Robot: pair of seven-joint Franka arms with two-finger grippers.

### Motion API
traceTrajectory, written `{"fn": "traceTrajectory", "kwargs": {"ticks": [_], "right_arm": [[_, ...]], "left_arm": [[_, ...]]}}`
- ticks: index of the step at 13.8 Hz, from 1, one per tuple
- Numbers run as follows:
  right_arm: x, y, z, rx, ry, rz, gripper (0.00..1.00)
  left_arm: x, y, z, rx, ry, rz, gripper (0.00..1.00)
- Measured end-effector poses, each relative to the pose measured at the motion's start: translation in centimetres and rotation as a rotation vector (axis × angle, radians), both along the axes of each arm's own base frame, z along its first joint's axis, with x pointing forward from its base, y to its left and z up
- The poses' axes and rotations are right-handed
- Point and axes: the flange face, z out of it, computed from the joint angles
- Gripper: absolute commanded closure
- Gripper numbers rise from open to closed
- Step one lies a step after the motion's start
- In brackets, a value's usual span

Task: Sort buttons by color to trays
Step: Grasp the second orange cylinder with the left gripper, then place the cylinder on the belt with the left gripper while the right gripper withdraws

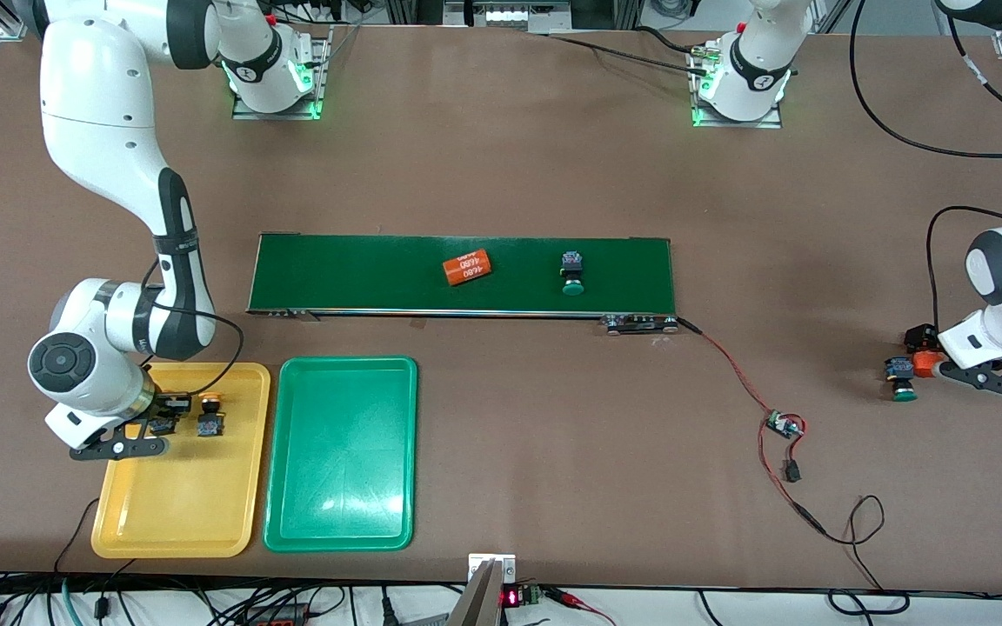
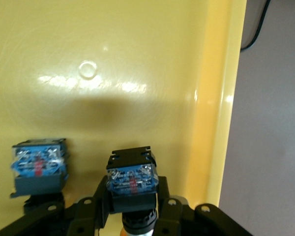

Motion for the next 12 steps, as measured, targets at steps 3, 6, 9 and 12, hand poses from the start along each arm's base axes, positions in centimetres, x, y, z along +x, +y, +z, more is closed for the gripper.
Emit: {"fn": "traceTrajectory", "kwargs": {"ticks": [3, 6, 9, 12], "right_arm": [[0.3, 0.3, 0.2, 0.026, -0.024, -0.01, 0.0], [0.6, 1.0, 2.1, 0.12, -0.027, -0.065, 0.0], [0.1, 3.7, 8.5, 0.189, 0.027, -0.065, 0.0], [-1.4, 6.8, 16.5, 0.246, 0.039, -0.057, 0.0]], "left_arm": [[0.3, -0.2, 0.2, 0.0, -0.004, -0.004, 0.84], [0.3, -0.5, 0.7, -0.004, 0.019, -0.003, 0.87], [1.0, -2.6, 4.3, -0.019, 0.104, -0.018, 0.89], [1.8, -8.3, 9.6, -0.072, 0.276, -0.187, 0.95]]}}
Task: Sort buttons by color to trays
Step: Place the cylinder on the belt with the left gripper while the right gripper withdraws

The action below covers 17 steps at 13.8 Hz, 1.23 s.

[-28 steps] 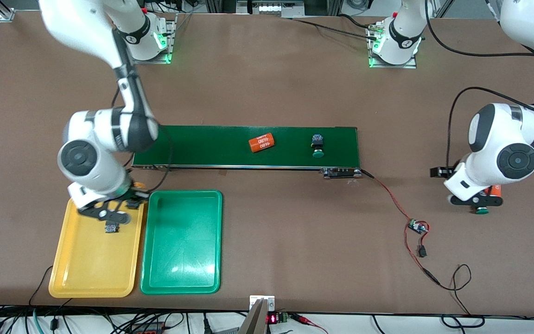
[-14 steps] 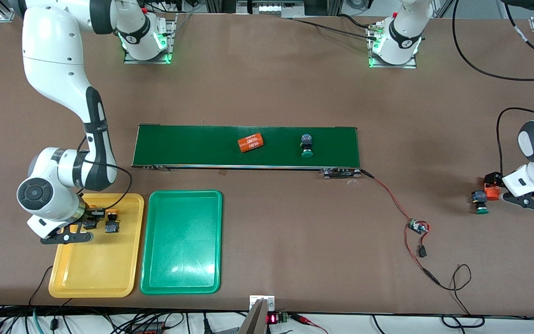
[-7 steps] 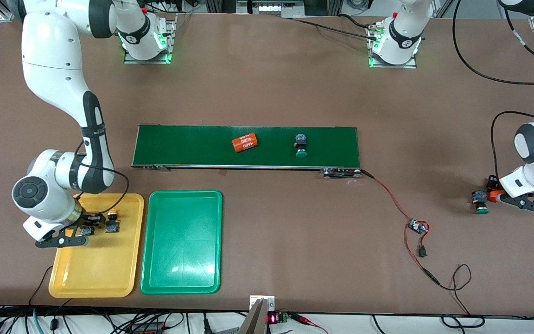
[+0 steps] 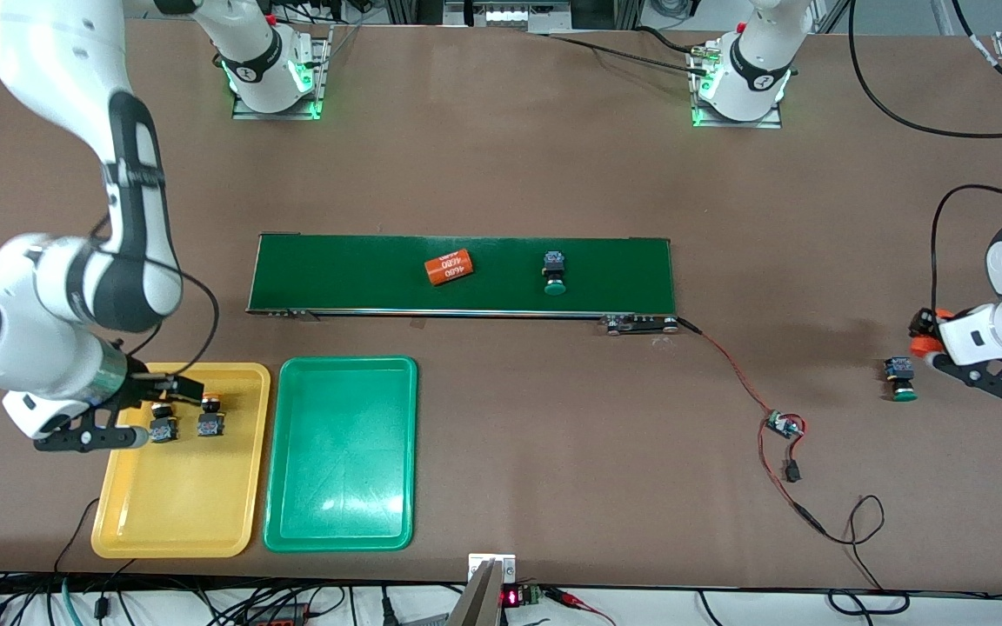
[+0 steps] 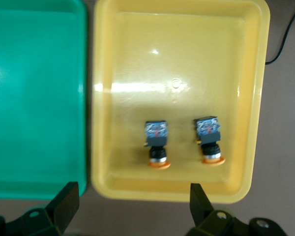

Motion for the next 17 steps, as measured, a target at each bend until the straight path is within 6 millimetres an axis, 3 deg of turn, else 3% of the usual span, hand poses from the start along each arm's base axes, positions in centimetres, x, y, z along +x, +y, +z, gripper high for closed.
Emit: {"fn": "traceTrajectory", "kwargs": {"ticks": [2, 4, 10, 12, 14, 17], "right_arm": [[-1.1, 1.2, 3.2, 0.025, 0.017, -0.001, 0.0], [-1.8, 1.2, 4.8, 0.038, 0.028, -0.001, 0.0], [-2.4, 1.6, 6.3, -0.007, 0.059, 0.025, 0.0], [-2.6, 0.4, 6.8, -0.021, 0.077, 0.008, 0.0], [-2.9, -1.8, 8.3, -0.032, 0.065, -0.025, 0.0], [-4.6, -5.0, 12.0, -0.002, 0.073, -0.065, 0.0]], "left_arm": [[0.3, -5.1, 2.2, -0.053, 0.096, -0.126, 0.95], [0.8, -10.4, 2.8, -0.109, 0.117, -0.25, 0.95], [0.0, -28.3, 4.0, -0.323, 0.106, -0.535, 0.95], [-1.0, -34.2, 4.4, -0.367, 0.046, -0.618, 0.95], [-2.6, -38.6, 3.0, -0.403, -0.028, -0.643, 0.95], [-6.0, -43.2, -0.2, -0.449, -0.09, -0.645, 0.94]]}}
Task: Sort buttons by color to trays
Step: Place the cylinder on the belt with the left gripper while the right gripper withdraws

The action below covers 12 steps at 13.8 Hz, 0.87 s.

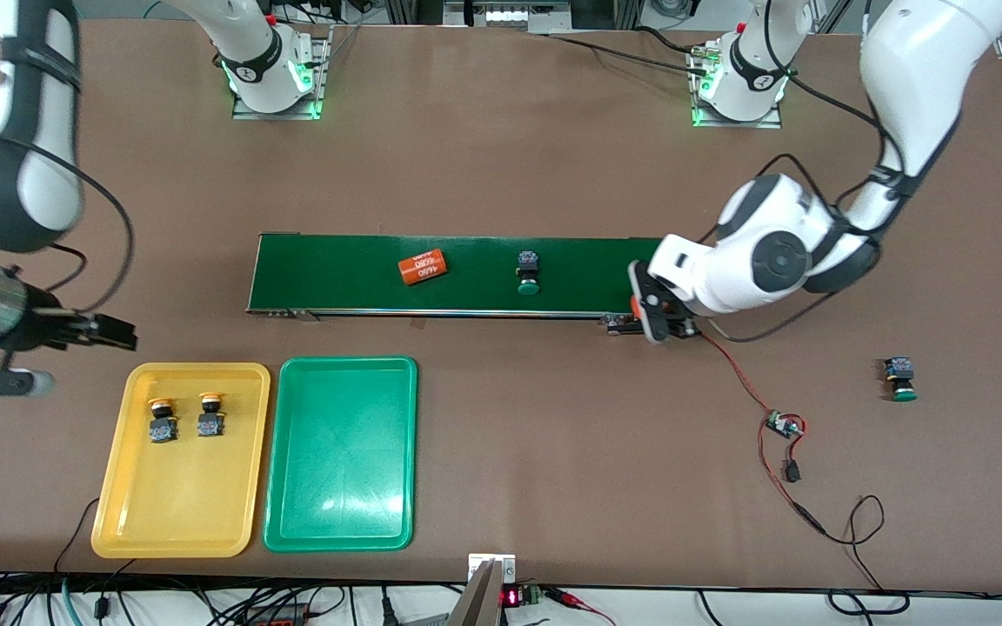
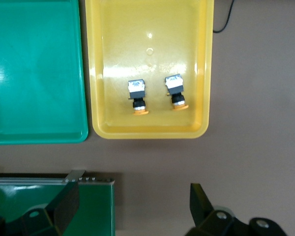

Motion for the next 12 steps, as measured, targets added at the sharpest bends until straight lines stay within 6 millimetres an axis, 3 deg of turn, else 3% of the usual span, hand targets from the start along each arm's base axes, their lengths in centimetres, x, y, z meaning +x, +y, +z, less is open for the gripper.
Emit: {"fn": "traceTrajectory", "kwargs": {"ticks": [3, 5, 6, 7, 8, 12], "right_arm": [[-2.7, -3.1, 2.5, 0.018, 0.015, 0.007, 0.0], [-4.5, -3.8, 3.3, 0.047, 0.03, 0.0, 0.0], [-5.1, -3.6, 3.3, 0.053, 0.039, -0.014, 0.0], [-5.5, -3.1, 3.1, 0.056, 0.051, -0.021, 0.0], [-5.7, -2.6, 2.7, 0.058, 0.06, -0.024, 0.0], [-5.8, -2.1, 1.8, 0.058, 0.078, -0.026, 0.0]], "left_arm": [[-2.4, -3.6, -0.2, -0.025, 0.0, -0.035, 0.94], [-3.0, -4.8, 0.3, -0.033, -0.003, -0.051, 0.91], [-3.2, -5.2, 0.3, -0.034, -0.002, -0.058, 0.81], [-3.4, -5.4, 0.2, -0.033, 0.001, -0.064, 0.37], [-3.7, -5.6, 0.0, -0.032, 0.005, -0.069, 0.01], [-3.9, -5.5, -0.4, -0.028, 0.012, -0.071, 0.0]]}}
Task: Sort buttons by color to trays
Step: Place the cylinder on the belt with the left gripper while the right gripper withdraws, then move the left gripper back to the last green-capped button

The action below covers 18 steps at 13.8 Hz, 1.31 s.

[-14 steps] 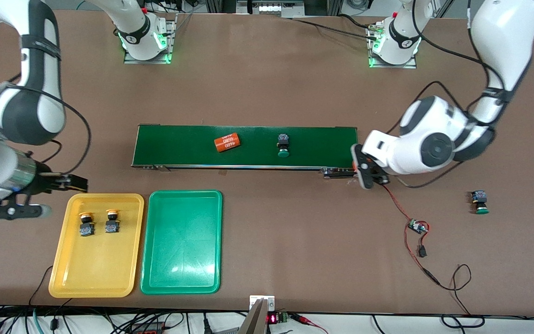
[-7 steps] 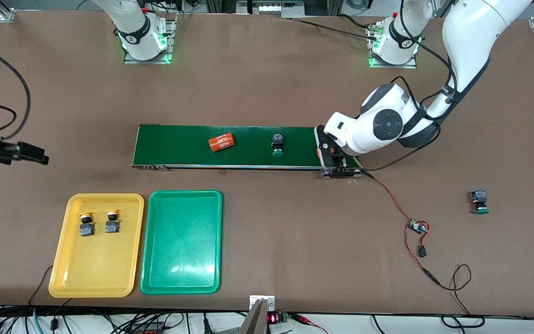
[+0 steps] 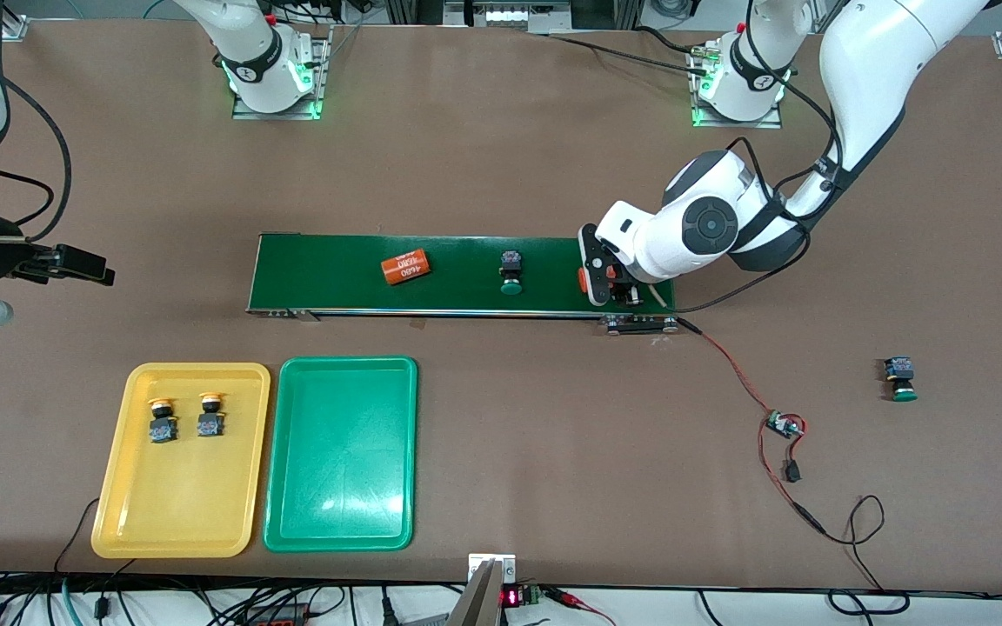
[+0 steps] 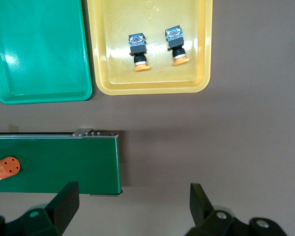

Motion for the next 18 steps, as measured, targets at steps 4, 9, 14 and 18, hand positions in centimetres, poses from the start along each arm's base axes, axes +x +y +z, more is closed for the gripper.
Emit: {"fn": "traceTrajectory", "kwargs": {"ticks": [4, 9, 14, 18], "right_arm": [[0.0, 0.7, -0.3, -0.078, 0.006, -0.003, 0.0], [-0.3, 2.1, -2.3, -0.095, -0.03, 0.017, 0.0], [-1.9, 2.1, -1.3, -0.093, -0.041, 0.006, 0.0], [-2.0, 2.2, -1.7, -0.089, -0.034, -0.004, 0.0]], "left_arm": [[1.7, 2.8, 0.5, 0.006, -0.011, 0.052, 0.0], [6.7, 12.2, 4.6, 0.156, 0.017, 0.185, 0.0], [10.1, 23.8, 9.7, 0.249, 0.005, 0.45, 0.0], [10.0, 33.7, 11.0, 0.286, 0.042, 0.816, 0.0]]}}
